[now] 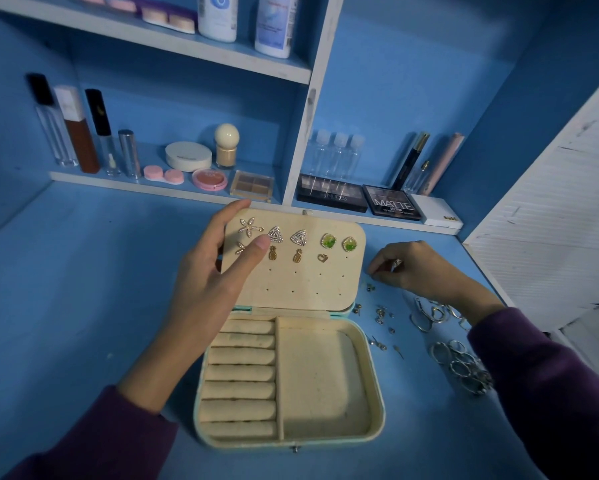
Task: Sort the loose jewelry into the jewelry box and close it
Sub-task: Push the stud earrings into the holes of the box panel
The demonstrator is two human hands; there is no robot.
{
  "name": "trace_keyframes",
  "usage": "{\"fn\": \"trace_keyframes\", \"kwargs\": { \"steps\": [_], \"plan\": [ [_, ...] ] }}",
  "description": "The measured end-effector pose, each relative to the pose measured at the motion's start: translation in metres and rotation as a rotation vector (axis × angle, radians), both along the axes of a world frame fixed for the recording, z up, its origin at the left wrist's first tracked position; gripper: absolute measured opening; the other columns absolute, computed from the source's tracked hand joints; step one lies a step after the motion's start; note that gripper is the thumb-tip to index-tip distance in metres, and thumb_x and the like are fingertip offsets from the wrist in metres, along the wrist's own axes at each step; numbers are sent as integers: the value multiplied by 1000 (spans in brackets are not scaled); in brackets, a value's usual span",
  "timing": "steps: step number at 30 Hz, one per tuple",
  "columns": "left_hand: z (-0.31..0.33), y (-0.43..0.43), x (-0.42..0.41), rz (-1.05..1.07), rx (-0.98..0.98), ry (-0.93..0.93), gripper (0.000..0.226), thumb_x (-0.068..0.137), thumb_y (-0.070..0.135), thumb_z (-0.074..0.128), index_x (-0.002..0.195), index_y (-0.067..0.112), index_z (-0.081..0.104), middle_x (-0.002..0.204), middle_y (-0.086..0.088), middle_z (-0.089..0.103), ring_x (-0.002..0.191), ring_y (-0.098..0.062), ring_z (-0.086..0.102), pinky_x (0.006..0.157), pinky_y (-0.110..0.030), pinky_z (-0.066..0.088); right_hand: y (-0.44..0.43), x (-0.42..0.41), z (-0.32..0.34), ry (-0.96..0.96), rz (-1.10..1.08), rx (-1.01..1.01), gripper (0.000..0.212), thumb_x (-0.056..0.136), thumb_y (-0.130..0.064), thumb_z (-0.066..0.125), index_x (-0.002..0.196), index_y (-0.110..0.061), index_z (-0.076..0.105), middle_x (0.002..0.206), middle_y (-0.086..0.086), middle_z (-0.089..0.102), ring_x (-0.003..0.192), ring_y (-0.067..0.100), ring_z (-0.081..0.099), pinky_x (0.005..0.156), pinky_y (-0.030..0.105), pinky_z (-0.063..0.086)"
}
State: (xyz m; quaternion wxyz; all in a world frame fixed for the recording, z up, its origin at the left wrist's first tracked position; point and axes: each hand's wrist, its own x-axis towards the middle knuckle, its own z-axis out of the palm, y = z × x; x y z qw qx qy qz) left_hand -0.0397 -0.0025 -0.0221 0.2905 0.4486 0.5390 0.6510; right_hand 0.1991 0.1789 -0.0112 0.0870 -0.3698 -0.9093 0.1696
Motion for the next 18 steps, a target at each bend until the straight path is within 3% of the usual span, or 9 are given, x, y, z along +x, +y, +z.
{"fn": "trace_keyframes", "kwargs": {
  "steps": [13, 18],
  "plan": [
    [1, -1, 1, 1, -6, 14, 39, 79, 43, 61, 116, 52, 53, 103, 18, 69, 101, -4, 65, 94, -35, 50, 0, 1, 0, 7, 12, 5, 24, 80, -5, 70, 77, -28, 69, 80, -13, 68, 75, -4, 59, 67, 4, 41],
    [1, -1, 0, 8, -4, 18, 44, 72, 55, 62, 115, 55, 53, 106, 16, 69, 104, -6, 64, 99, -43, 47, 0, 1, 0, 19, 16, 12, 20, 81, -7, 71, 80, -27, 70, 78, -16, 67, 73, -6, 59, 67, 3, 40]
  ]
}}
